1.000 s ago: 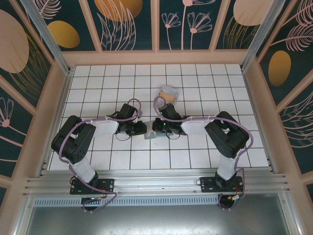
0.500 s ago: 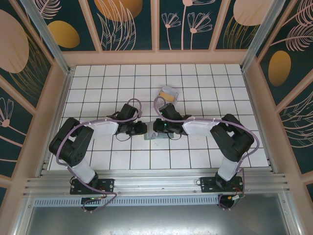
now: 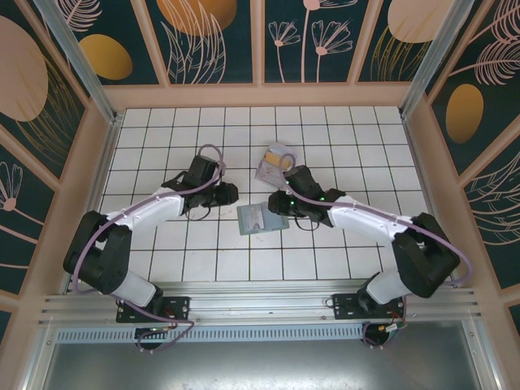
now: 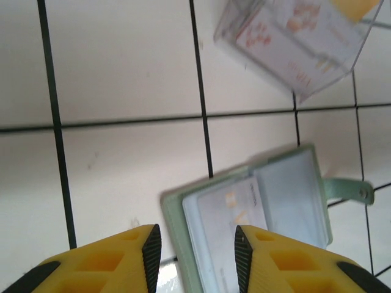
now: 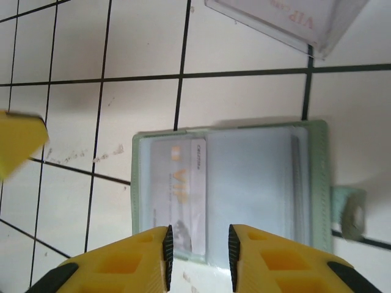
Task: Put the credit cards into the card holder
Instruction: Rotate the card holder at the bottom-center of the table.
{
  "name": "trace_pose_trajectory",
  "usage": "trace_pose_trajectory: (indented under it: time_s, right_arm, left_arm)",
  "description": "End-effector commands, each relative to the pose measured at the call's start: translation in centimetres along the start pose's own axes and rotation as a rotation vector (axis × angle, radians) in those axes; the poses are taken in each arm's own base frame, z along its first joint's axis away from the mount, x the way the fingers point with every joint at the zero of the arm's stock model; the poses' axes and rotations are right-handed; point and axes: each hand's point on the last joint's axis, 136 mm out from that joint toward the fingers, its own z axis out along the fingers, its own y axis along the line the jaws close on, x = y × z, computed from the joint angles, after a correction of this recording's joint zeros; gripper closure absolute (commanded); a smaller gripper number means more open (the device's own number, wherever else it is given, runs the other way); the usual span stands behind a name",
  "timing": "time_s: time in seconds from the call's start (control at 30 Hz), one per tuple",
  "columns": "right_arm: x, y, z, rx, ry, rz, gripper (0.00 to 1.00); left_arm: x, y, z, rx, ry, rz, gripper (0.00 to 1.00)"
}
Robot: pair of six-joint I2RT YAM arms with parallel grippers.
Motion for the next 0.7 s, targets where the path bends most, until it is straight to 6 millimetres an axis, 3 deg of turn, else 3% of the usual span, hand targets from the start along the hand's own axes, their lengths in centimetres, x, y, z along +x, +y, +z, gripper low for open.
trace_pose_trajectory:
  time_s: [0.0,0.13,0.37,0.53,0.67]
  right_arm:
    - [2.3,-2.2,-0.8,0.036,0.048,0.037,0.68]
    - [4.6,-4.6,-0.9,0.053,0.087,0.096,0.68]
    - [7.9,-6.1,0.1,0.018,0.136,0.178,0.67]
    - [6.8,-6.5,1.6,0.031,0.107,0.168,0.67]
    - [5.1,-6.6,3.0,0.046,0.083,0.154,0.67]
  left_arm:
    - [-2.0,-0.7,0.6,0.005,-0.011,0.039,0.60]
    - [-3.2,-1.8,3.1,0.048,0.018,0.063,0.63]
    - [-1.2,-1.3,6.7,0.078,0.106,0.066,0.67]
    - [1.9,-1.2,8.0,0.083,0.179,0.084,0.68]
    - [4.1,0.2,7.4,0.056,0.179,0.056,0.70]
